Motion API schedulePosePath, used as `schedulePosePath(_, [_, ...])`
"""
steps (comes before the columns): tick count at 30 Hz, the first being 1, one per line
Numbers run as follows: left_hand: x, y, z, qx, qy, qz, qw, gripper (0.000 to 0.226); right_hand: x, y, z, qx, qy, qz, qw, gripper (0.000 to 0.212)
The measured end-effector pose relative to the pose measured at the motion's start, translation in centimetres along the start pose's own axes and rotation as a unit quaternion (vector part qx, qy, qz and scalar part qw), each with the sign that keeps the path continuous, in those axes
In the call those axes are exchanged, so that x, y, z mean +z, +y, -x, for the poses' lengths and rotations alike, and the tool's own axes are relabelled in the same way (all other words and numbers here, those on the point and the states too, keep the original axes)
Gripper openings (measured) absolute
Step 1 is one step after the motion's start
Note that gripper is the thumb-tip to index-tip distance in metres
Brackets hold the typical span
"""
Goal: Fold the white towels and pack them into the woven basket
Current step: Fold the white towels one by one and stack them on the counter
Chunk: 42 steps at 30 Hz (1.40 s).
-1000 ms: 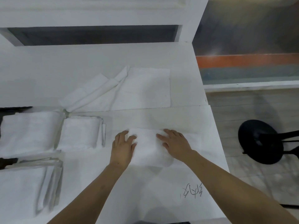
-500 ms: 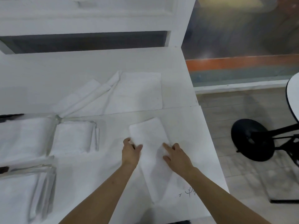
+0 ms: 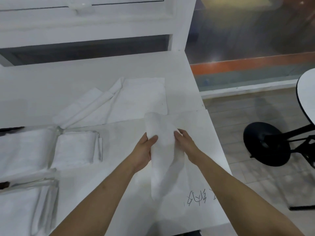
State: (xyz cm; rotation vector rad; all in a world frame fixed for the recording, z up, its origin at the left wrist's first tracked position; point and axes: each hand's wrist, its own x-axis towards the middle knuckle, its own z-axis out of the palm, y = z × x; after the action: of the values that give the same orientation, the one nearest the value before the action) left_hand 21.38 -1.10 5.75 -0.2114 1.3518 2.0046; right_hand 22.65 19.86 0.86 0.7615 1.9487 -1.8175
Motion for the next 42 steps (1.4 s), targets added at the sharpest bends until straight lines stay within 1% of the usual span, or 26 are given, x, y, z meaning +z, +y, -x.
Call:
schedulePosePath(2, [0.2, 2.2, 0.3, 0.015, 0.003, -0.003, 1.000, 0.039, -0.1, -2.0, -0.1, -0.007, -0.009, -0.033, 0.999, 0.045])
schedulePosePath(4, [0.4, 4.6, 0.5, 0.039, 0.012, -0.034, 0.999, 0.039, -0.4, -4.0, 0.1, -0.035, -0.004, -0.070, 0.997, 0.044])
schedulePosePath(7, [0.9, 8.4, 1.1, 0.106, 0.012, -0.101, 0.989, 0.036, -1.1, -7.7, 1.5, -0.106, -0.007, -0.138, 0.985, 0.053])
schedulePosePath(10, [1.0, 11.2, 2.3, 0.181, 0.032, -0.171, 0.968, 0.033, -1.5, -11.1, 3.2, -0.169, -0.015, -0.173, 0.970, 0.063])
schedulePosePath(13, [0.1, 11.5, 3.3, 0.254, 0.076, -0.246, 0.932, 0.027, -1.7, -12.3, 4.5, -0.209, -0.014, -0.153, 0.966, 0.073])
schedulePosePath(15, [-0.9, 10.1, 4.0, 0.271, 0.110, -0.289, 0.912, 0.018, -1.8, -11.4, 5.3, -0.211, -0.019, -0.093, 0.973, 0.078])
schedulePosePath(17, [-2.4, 7.2, 4.9, 0.273, 0.123, -0.339, 0.892, 0.005, -1.8, -9.2, 6.3, -0.189, -0.029, -0.030, 0.981, 0.079])
schedulePosePath(18, [-3.3, 5.4, 5.4, 0.272, 0.121, -0.369, 0.880, 0.004, -1.8, -7.6, 6.8, -0.176, -0.035, -0.002, 0.984, 0.074])
schedulePosePath(20, [-4.9, 1.4, 6.7, 0.241, 0.107, -0.420, 0.868, 0.014, -1.6, -4.3, 7.8, -0.158, -0.041, 0.075, 0.984, 0.051])
schedulePosePath(22, [-6.2, -2.1, 8.0, 0.195, 0.081, -0.443, 0.871, 0.021, -1.5, -0.8, 8.7, -0.135, -0.043, 0.142, 0.980, 0.028])
schedulePosePath(23, [-6.6, -3.7, 8.6, 0.178, 0.068, -0.447, 0.874, 0.023, -1.5, 0.7, 9.2, -0.121, -0.048, 0.149, 0.980, 0.021])
schedulePosePath(26, [-7.2, -6.9, 9.5, 0.127, 0.060, -0.434, 0.890, 0.022, -1.3, 4.2, 10.2, -0.097, -0.063, 0.167, 0.979, 0.009])
schedulePosePath(28, [-7.4, -7.9, 9.6, 0.104, 0.073, -0.427, 0.895, 0.019, -1.1, 5.4, 10.3, -0.093, -0.065, 0.172, 0.979, 0.007])
schedulePosePath(31, [-7.6, -8.2, 8.7, 0.103, 0.111, -0.440, 0.885, 0.012, -0.6, 6.0, 9.6, -0.099, -0.047, 0.173, 0.979, 0.006])
schedulePosePath(32, [-7.5, -7.9, 8.2, 0.099, 0.126, -0.449, 0.879, 0.009, -0.5, 5.9, 9.2, -0.101, -0.041, 0.175, 0.978, 0.005])
schedulePosePath(33, [-7.3, -7.6, 7.6, 0.094, 0.141, -0.460, 0.871, 0.011, -0.3, 5.8, 8.7, -0.102, -0.033, 0.182, 0.977, 0.005])
schedulePosePath(35, [-7.0, -7.1, 6.2, 0.083, 0.174, -0.488, 0.851, 0.027, 0.1, 5.3, 7.6, -0.100, -0.007, 0.212, 0.972, 0.006])
schedulePosePath(37, [-6.7, -6.5, 4.5, 0.065, 0.202, -0.520, 0.828, 0.034, 0.7, 4.8, 6.1, -0.100, 0.027, 0.252, 0.962, 0.010])
schedulePosePath(39, [-6.5, -6.1, 2.6, 0.039, 0.226, -0.540, 0.810, 0.033, 1.2, 4.5, 4.5, -0.099, 0.061, 0.290, 0.950, 0.017])
schedulePosePath(42, [-6.4, -5.8, -0.1, 0.009, 0.246, -0.554, 0.795, 0.030, 1.7, 4.3, 2.4, -0.077, 0.102, 0.328, 0.936, 0.023])
